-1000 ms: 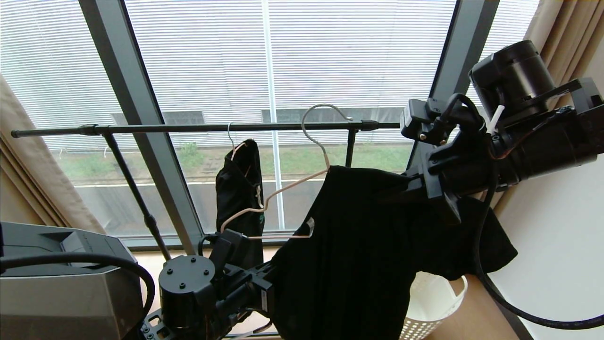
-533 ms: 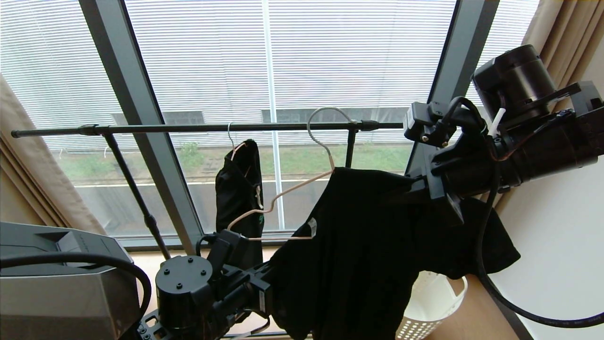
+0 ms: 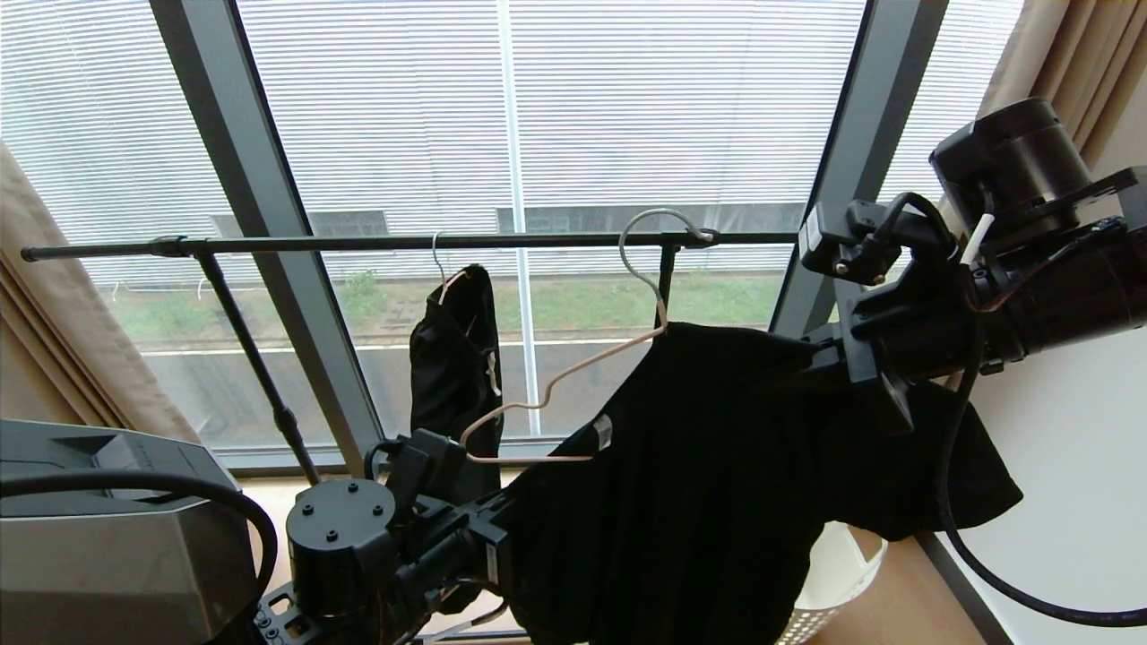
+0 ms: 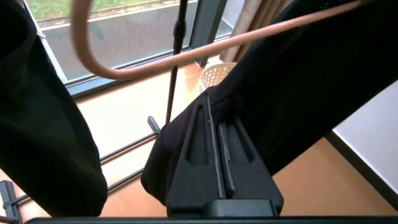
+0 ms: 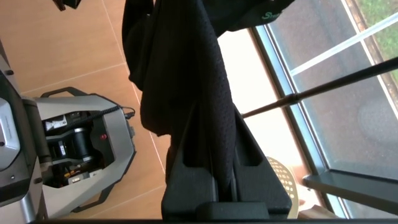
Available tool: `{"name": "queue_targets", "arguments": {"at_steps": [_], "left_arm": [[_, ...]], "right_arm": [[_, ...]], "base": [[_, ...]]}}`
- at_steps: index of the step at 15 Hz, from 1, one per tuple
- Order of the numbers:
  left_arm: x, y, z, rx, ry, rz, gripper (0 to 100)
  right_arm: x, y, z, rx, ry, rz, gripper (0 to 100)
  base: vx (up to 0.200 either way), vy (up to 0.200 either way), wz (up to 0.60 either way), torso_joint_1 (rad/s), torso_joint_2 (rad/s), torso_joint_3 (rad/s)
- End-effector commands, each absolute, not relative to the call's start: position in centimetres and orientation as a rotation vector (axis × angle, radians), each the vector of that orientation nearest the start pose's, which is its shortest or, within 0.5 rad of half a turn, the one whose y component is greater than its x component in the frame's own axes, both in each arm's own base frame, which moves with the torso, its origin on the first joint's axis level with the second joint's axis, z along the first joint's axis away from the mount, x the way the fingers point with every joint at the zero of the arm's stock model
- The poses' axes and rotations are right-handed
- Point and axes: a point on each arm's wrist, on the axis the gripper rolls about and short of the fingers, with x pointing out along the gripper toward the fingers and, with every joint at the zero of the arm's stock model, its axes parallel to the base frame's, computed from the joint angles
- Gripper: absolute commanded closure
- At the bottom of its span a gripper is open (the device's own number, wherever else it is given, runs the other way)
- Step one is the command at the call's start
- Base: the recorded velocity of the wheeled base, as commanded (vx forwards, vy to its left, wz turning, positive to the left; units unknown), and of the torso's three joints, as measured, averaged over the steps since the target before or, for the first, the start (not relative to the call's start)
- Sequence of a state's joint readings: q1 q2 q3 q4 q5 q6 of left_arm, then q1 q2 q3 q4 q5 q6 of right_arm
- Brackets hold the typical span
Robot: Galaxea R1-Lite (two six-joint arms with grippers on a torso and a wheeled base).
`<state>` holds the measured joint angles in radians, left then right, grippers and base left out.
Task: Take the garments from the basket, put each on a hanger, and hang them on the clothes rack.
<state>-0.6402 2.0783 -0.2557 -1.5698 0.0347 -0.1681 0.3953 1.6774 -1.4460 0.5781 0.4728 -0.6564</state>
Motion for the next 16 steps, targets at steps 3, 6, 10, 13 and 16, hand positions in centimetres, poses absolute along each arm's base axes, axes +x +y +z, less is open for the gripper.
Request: {"name": "queue_targets", "arguments": {"at_steps": [3,6,10,13,16], "left_arm": [[22.5,-15.9,5.0,-0.079,0.283,-0.559,100],[22.6,-15.9,5.1,-0.078,0.277,-0.558,100],[22.5,-15.8,5.5,-0.081,0.264,-0.560,100],[22.5,-15.8,5.5,-0.080,0.263,-0.560,100],[22.6,-15.5,5.6,-0.081,0.256,-0.550,100]], "right_arm": [[25.7,11.0,26.2,-0.537,0.530,1.039,100],[25.3,10.7,26.1,-0.535,0.534,1.036,100],[25.2,9.3,25.8,-0.533,0.553,0.996,100],[24.9,8.3,25.6,-0.537,0.561,0.968,100],[24.6,7.6,25.3,-0.546,0.571,0.953,100]], "base": [[0.000,0.000,0.00,0.000,0.00,0.000],[0.000,0.000,0.00,0.000,0.00,0.000],[0.000,0.000,0.00,0.000,0.00,0.000],[0.000,0.000,0.00,0.000,0.00,0.000],[0.000,0.000,0.00,0.000,0.00,0.000]]}}
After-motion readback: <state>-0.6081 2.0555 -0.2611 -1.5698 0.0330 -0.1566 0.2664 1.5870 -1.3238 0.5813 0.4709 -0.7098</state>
